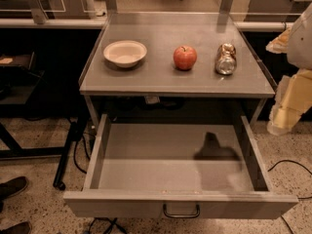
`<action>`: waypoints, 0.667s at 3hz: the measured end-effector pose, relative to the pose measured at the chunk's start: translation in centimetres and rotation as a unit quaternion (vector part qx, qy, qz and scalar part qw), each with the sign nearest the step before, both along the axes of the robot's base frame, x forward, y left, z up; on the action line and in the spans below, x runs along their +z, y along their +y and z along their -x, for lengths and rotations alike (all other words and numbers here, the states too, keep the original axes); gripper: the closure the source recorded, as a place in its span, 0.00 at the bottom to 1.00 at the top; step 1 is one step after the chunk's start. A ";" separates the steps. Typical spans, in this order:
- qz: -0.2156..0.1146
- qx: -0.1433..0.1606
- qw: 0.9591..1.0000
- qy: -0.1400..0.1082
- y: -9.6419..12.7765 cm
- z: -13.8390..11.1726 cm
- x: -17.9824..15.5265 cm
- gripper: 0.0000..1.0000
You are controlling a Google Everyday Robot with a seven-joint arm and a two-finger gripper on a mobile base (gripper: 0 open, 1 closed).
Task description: Place apple into top drawer
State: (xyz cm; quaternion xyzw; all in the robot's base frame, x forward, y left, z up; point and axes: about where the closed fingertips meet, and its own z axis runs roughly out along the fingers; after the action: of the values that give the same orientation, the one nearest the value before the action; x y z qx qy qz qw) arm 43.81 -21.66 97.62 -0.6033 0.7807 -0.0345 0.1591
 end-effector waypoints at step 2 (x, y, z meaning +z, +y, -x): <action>0.015 0.014 1.000 -0.004 1.4 -2.1 0.1 0.00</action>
Offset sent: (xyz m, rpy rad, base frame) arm 0.0550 0.0353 -0.0002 -0.0829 0.0001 0.0764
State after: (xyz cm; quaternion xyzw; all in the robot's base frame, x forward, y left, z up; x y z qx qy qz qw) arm 45.93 -20.26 97.77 -0.6165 0.7708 -0.0463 0.1539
